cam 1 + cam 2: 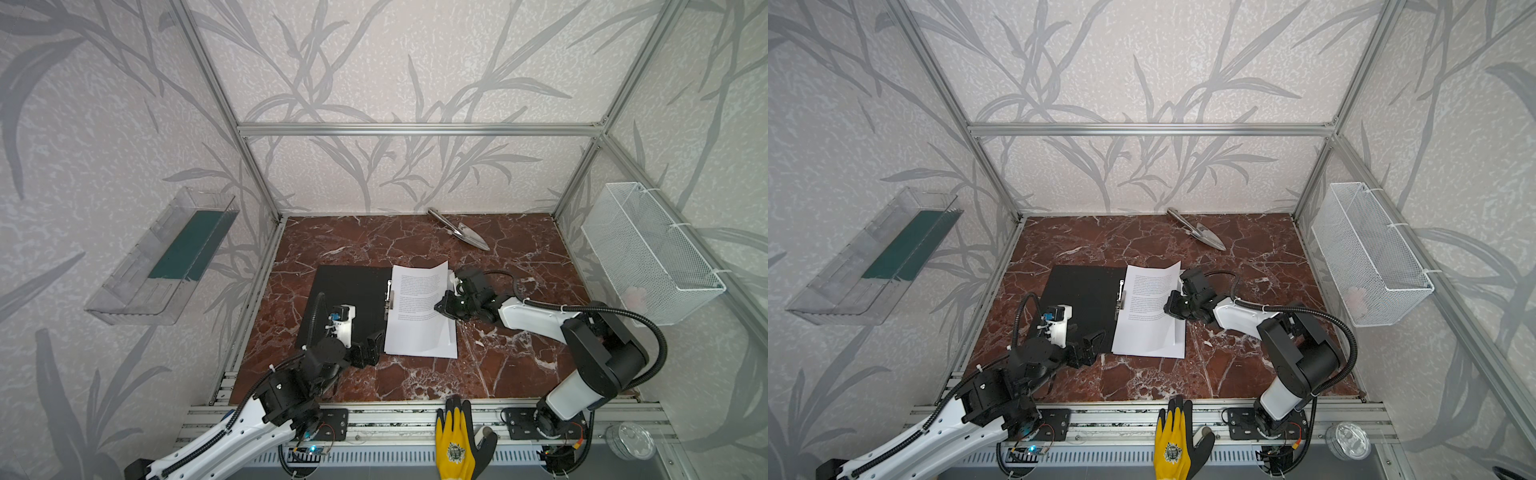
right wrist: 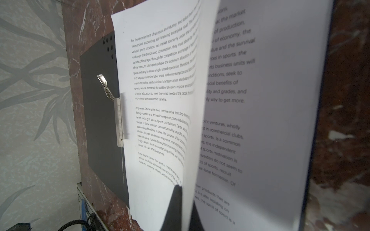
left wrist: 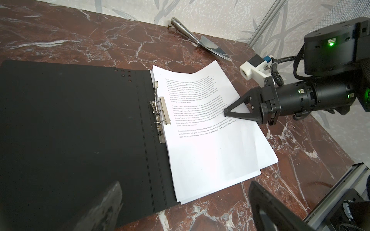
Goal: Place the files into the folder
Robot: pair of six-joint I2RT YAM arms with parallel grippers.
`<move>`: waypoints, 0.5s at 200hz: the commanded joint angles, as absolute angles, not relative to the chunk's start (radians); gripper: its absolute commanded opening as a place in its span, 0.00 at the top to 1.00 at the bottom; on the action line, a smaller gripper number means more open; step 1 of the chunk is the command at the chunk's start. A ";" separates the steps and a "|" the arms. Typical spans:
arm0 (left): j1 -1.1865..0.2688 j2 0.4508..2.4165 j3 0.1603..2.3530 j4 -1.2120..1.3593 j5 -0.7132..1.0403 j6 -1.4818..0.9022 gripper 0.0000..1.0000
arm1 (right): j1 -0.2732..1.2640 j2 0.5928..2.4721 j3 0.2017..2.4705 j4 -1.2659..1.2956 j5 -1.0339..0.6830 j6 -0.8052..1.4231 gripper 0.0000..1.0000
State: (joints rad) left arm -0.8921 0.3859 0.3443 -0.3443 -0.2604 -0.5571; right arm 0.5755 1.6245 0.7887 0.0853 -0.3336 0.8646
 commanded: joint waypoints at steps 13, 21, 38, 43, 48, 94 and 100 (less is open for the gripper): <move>-0.890 0.389 0.334 -0.357 -0.279 -0.562 0.01 | 0.581 1.635 0.793 0.096 -0.339 0.861 1.00; -0.890 0.388 0.334 -0.357 -0.279 -0.562 0.01 | 0.580 1.637 0.794 0.094 -0.339 0.862 1.00; -0.890 0.389 0.334 -0.356 -0.278 -0.562 0.01 | 0.581 1.638 0.799 0.091 -0.340 0.857 0.97; -0.890 0.388 0.334 -0.357 -0.278 -0.562 0.01 | 0.581 1.638 0.798 0.091 -0.339 0.859 0.96; -0.890 0.389 0.333 -0.357 -0.278 -0.563 0.01 | 0.580 1.637 0.798 0.088 -0.339 0.858 0.94; -0.890 0.388 0.337 -0.355 -0.272 -0.564 0.01 | 0.580 1.632 0.802 0.063 -0.323 0.849 0.74; -0.890 0.388 0.337 -0.354 -0.272 -0.565 0.01 | 0.580 1.631 0.805 0.058 -0.323 0.846 0.73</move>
State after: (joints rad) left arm -0.8921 0.3870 0.3443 -0.3443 -0.2600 -0.5575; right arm 0.5758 1.6302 0.7887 0.0814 -0.3317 0.8623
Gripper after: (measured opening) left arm 0.992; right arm 0.248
